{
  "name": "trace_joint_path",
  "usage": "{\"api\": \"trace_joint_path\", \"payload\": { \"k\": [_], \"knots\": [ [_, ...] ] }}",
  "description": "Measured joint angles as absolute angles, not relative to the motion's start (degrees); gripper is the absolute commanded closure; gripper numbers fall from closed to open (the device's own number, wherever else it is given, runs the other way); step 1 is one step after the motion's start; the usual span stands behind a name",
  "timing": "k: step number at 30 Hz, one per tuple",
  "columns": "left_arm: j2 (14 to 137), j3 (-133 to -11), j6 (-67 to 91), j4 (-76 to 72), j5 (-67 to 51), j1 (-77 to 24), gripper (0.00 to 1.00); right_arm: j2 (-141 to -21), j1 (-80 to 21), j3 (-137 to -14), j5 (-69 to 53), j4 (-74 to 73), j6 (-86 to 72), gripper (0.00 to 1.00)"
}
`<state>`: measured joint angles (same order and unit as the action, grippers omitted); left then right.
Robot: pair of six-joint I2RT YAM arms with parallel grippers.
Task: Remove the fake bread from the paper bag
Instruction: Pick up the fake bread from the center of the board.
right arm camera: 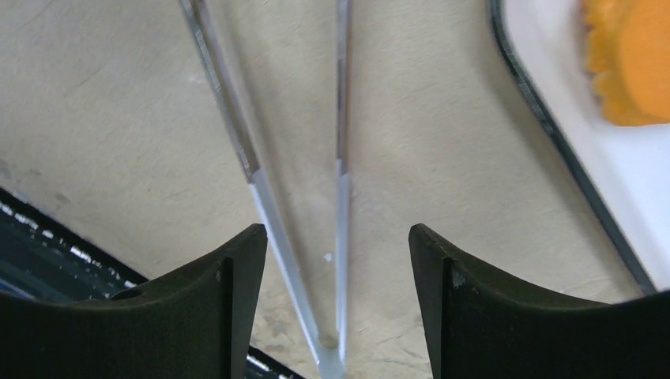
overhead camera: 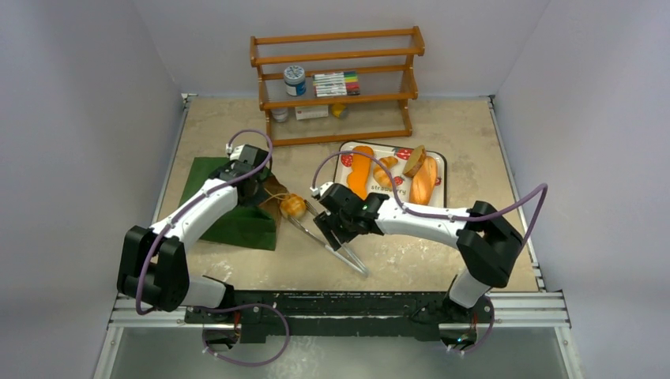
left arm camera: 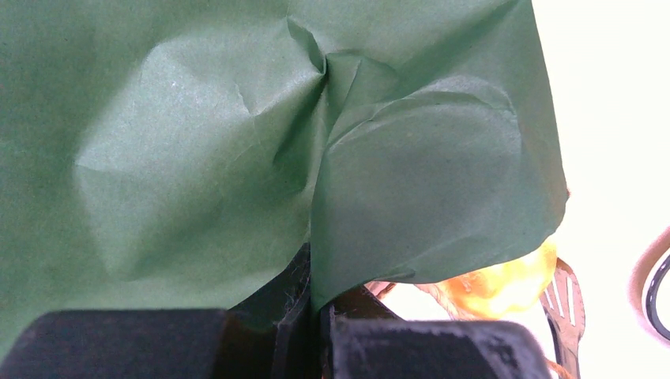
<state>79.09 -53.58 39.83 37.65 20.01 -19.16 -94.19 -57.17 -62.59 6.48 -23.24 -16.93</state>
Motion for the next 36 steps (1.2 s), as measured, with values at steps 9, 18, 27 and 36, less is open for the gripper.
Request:
{"api": "trace_joint_path", "payload": {
  "k": [9, 18, 27, 36],
  "knots": [
    [79.13, -53.91, 39.88, 38.50, 20.03, -19.18, 1.00, -93.95, -60.71, -58.70, 4.93, -20.08, -18.15, 0.30],
    [79.13, -53.91, 39.88, 38.54, 20.05, -19.18, 1.00, -94.04, -60.69, -57.58, 5.41, -19.00, -19.46, 0.30],
    [79.13, -53.91, 39.88, 38.50, 20.03, -19.18, 1.00, -96.29, -60.69, -56.69, 5.13, -15.88, -19.16, 0.32],
    [79.13, -53.91, 39.88, 38.48, 20.01, -19.18, 1.00, -98.32, -60.64, -56.66, 4.67, -13.10, -18.00, 0.69]
  ]
}}
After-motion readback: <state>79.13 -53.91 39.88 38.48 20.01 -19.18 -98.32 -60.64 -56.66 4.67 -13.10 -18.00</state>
